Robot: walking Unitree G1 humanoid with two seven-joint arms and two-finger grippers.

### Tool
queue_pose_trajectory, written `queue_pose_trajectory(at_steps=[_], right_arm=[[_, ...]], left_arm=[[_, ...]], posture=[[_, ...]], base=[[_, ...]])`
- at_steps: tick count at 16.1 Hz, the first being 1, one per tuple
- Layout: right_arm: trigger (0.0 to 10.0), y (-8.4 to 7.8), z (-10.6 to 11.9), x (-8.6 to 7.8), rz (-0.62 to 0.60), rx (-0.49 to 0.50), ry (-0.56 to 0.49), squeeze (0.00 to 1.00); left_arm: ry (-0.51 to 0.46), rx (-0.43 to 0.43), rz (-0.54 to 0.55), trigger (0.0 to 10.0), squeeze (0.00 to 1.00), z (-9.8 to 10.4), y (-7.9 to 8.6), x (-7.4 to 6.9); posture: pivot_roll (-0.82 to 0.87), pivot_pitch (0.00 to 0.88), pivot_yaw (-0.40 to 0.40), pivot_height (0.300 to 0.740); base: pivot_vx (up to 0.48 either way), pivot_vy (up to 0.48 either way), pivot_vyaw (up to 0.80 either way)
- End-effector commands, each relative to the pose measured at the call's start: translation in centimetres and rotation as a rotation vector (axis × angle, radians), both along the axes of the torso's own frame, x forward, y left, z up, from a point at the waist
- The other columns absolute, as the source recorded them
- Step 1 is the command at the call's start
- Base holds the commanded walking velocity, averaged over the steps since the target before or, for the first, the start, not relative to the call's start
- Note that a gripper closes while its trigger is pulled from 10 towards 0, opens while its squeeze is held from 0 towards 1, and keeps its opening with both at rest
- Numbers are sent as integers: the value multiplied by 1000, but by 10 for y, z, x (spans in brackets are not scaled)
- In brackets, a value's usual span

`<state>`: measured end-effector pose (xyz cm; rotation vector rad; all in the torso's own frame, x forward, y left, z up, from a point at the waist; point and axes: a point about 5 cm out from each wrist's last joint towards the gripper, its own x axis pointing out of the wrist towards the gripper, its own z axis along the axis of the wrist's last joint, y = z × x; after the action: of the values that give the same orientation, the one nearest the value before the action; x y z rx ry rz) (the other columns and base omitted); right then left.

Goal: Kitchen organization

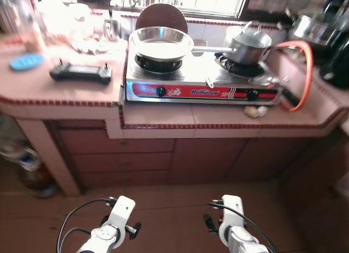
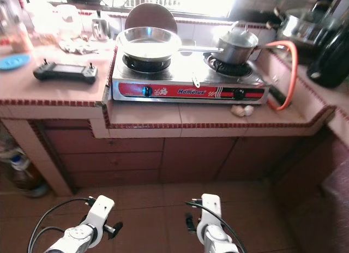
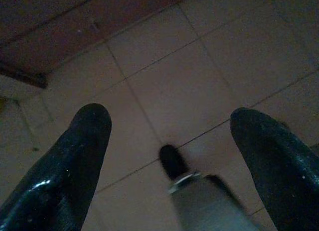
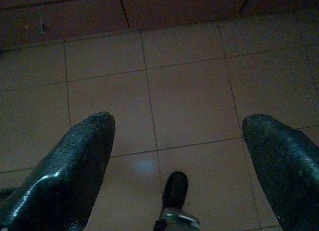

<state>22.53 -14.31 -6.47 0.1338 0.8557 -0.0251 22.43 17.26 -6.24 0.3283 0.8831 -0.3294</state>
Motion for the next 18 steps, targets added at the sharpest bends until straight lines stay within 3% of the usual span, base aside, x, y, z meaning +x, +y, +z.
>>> queue_pose_trajectory(at_steps=[1, 3, 4, 6, 8, 10, 11, 13, 15, 17, 18], right_arm=[[10000, -12, -4, -8, -53, 4, 11, 0], [10000, -22, -8, -17, -86, 22, 7, 0], [10000, -24, -11, -24, -82, 23, 15, 0], [10000, -25, -12, -26, -74, 5, 5, 0], [10000, -38, -6, -18, -103, -15, -34, 0], [10000, -44, -2, -14, -42, -54, -66, 0], [10000, -44, 3, -7, -27, -64, -106, 0], [10000, -42, 26, 23, -12, -46, -264, 0], [10000, -37, 60, 57, 24, -32, -472, 0], [10000, -38, 82, 66, 57, -36, -621, 0], [10000, -40, 89, 65, 68, -40, -670, 0]], left_arm=[[9, 15, -61, 10000, 0, -1, -2, -2], [12, 65, -166, 10000, 0, -3, -7, -5], [32, 51, -164, 10000, 0, -5, -11, -7], [14, 36, -77, 10000, 0, -5, -11, -6], [11, 4, 1, 10000, 0, -6, -10, -8], [-45, 51, 83, 10000, 0, -1, 9, -3], [-75, 70, 71, 10000, 0, 3, 16, 2], [-138, 23, 148, 10000, 0, 16, 39, 14], [-343, -90, 229, 10000, 0, 46, 51, 41], [-593, -158, 215, 10000, 0, 80, 53, 58], [-688, -184, 180, 10000, 0, 96, 47, 57]], posture=[[193, 0, -38, 740], [130, 0, -1, 740], [120, 0, 2, 740], [103, 0, -3, 740], [128, 0, -52, 740], [161, 0, -70, 740], [167, 0, -77, 740], [184, 0, -83, 740], [198, 0, -82, 740], [225, 0, -98, 740], [227, 0, -102, 740]], base=[[0, 0, 0], [0, 0, 0], [0, 0, 0], [0, 0, 0], [0, 0, 0], [0, 0, 0], [0, 0, 0], [0, 0, 0], [0, 0, 0], [0, 0, 0], [0, 0, 0]])
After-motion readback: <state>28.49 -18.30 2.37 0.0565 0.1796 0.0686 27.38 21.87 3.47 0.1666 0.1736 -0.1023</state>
